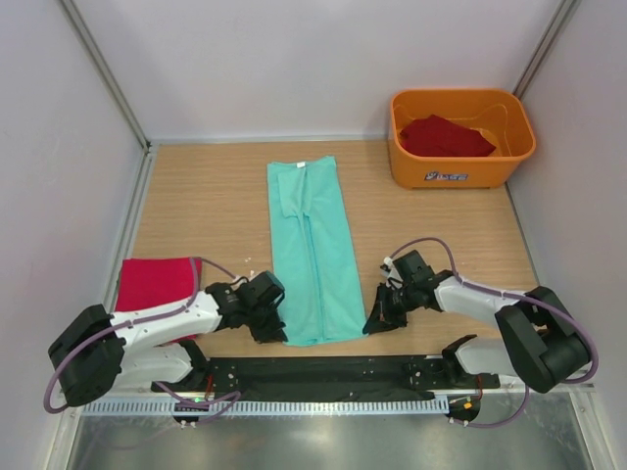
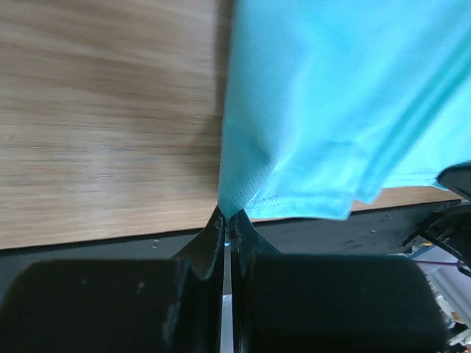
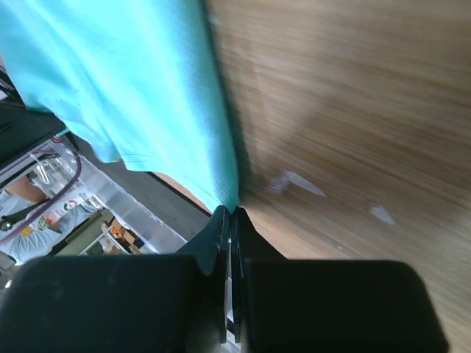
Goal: Fold and stack the t-shirts
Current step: Fold the tshirt
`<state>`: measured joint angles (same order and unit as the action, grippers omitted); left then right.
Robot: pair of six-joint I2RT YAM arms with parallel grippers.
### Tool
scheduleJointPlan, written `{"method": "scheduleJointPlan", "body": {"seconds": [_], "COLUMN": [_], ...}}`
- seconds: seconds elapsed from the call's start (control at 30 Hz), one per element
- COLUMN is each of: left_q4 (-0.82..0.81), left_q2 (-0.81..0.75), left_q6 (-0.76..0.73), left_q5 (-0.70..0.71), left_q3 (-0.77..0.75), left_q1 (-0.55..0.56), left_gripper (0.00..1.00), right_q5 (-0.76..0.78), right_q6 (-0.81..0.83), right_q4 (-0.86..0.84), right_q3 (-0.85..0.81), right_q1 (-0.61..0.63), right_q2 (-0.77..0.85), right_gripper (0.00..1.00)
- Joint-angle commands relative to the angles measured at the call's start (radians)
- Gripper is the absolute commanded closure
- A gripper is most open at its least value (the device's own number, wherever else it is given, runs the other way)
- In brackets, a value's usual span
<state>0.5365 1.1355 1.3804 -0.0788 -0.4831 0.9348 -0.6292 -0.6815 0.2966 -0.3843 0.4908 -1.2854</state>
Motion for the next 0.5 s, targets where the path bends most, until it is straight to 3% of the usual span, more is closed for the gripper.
{"method": "scheduleJointPlan", "body": {"seconds": [0.0, 0.23, 0.47], "left_q4": [0.078, 0.151, 0.152], "left_q2": [0.036, 0.2, 0.366], "left_q6": [-0.087, -0.279, -0.429], "left_q5": [0.071, 0.013, -0.085], "left_q3": [-0.164, -0.412, -0.6], "left_q1": [-0.016, -0.175, -0.439], "left_gripper": [1.0, 1.0, 1.0], "right_q5": [0.031, 0.039, 0.011], "right_q6": [-0.004, 0.051, 0.114], "right_q4": [0.041, 0.163, 0.242], "right_q3": [-0.111, -0.438, -0.761], "right_q1": [0.005, -0.017, -0.081], "right_q2": [0.031, -0.138, -0.396], "right_gripper": [0.98, 0.99, 0.99]}}
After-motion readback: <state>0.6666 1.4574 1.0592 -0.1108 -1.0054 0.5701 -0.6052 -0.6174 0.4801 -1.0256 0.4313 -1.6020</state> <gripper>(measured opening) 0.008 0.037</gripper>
